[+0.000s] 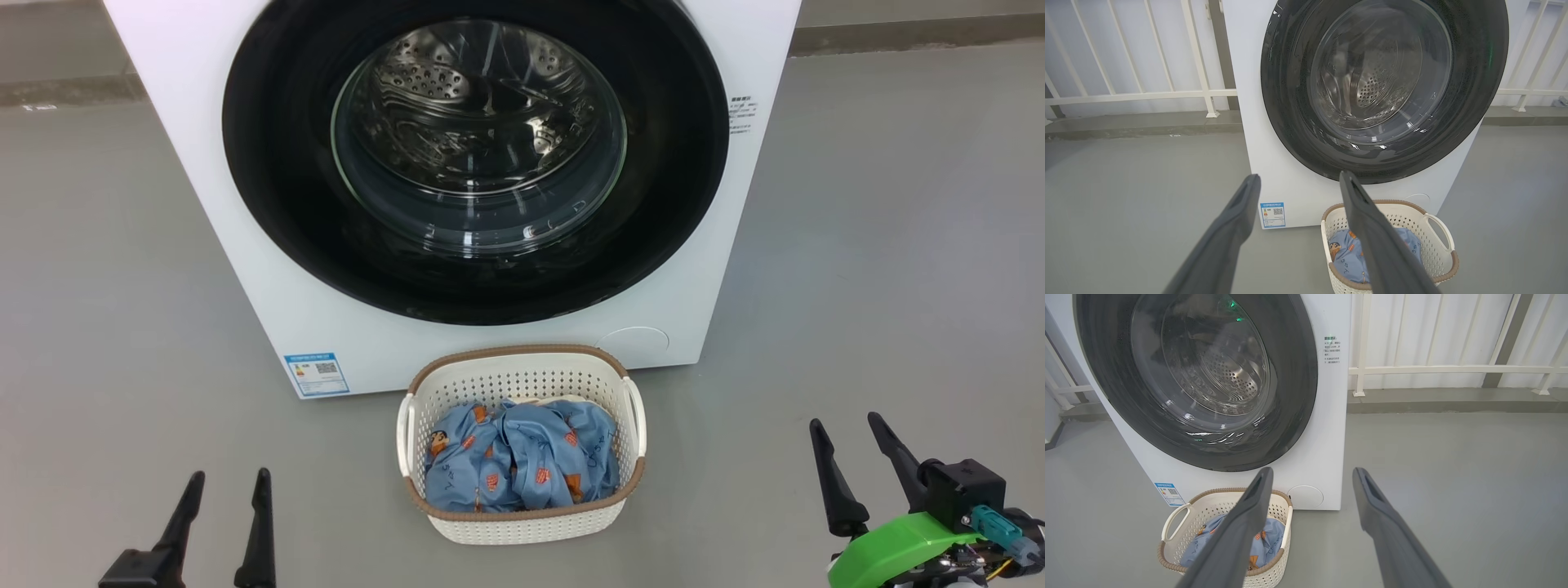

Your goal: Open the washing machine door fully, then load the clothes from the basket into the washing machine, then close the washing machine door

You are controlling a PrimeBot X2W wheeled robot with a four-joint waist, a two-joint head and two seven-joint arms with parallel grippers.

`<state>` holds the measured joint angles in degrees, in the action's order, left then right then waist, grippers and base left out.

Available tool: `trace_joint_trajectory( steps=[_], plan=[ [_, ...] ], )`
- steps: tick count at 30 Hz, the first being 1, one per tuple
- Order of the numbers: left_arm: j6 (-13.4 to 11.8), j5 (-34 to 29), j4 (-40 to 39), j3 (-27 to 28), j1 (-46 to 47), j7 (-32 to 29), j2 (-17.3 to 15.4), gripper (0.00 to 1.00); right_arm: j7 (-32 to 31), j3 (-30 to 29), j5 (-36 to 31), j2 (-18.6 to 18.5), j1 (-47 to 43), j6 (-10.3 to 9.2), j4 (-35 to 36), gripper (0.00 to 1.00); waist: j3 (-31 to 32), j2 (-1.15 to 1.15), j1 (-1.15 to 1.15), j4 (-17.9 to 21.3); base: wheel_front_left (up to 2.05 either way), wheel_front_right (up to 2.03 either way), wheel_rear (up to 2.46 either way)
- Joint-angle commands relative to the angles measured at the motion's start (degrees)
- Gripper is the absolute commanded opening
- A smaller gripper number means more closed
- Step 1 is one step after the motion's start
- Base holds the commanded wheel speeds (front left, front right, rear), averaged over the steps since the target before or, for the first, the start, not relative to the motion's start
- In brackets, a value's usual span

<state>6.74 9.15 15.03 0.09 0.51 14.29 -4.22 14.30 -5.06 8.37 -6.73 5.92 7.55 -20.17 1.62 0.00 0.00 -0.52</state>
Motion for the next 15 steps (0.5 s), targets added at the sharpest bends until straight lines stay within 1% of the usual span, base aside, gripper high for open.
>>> trace_joint_trajectory(
  steps=[1,7,15],
  plan=[
    [-0.41,-0.60,-1.03,2.24,1.25,0.71,-0.58,1.00,0.70,0.88,-0.77,-0.22,2.02,-0.06,1.12,1.00,0.00,0.00,0.00,-0.05,0.00,0.00,0.00],
    [-0.44,0.31,-1.58,3.39,1.22,0.71,0.04,1.00,0.70,0.76,-1.21,0.11,2.04,-0.06,1.07,1.00,-0.11,0.00,0.00,-0.09,0.00,0.00,0.00],
    [-0.58,-0.05,-1.42,3.87,1.37,0.71,0.37,1.00,0.70,0.50,-1.17,0.31,2.12,-0.06,1.01,1.00,-0.28,0.00,0.00,-0.07,0.00,0.00,0.00]
  ],
)
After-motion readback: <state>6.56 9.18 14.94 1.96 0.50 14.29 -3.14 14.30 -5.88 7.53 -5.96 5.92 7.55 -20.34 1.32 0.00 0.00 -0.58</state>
